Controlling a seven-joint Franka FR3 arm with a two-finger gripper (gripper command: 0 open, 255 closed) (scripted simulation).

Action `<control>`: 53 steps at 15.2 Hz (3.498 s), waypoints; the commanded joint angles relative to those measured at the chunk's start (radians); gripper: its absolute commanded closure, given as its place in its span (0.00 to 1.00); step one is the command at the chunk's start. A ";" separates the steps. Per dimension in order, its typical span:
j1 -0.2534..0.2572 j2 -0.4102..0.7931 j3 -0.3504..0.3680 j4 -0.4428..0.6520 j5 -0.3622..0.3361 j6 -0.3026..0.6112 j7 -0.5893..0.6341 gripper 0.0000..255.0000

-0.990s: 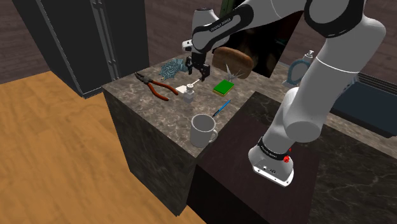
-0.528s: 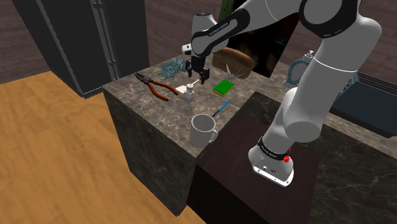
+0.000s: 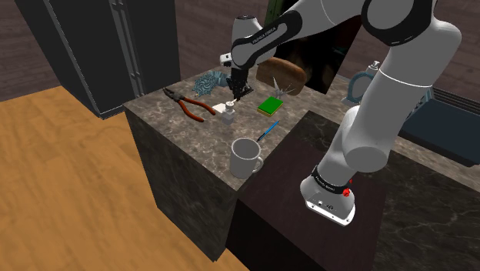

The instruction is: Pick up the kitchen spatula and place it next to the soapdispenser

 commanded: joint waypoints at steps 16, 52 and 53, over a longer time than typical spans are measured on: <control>0.004 -0.087 0.002 0.065 -0.033 -0.147 0.018 1.00; 0.015 -0.179 0.023 0.460 -0.049 -0.629 0.011 1.00; 0.015 -0.177 0.023 0.476 -0.048 -0.643 0.009 1.00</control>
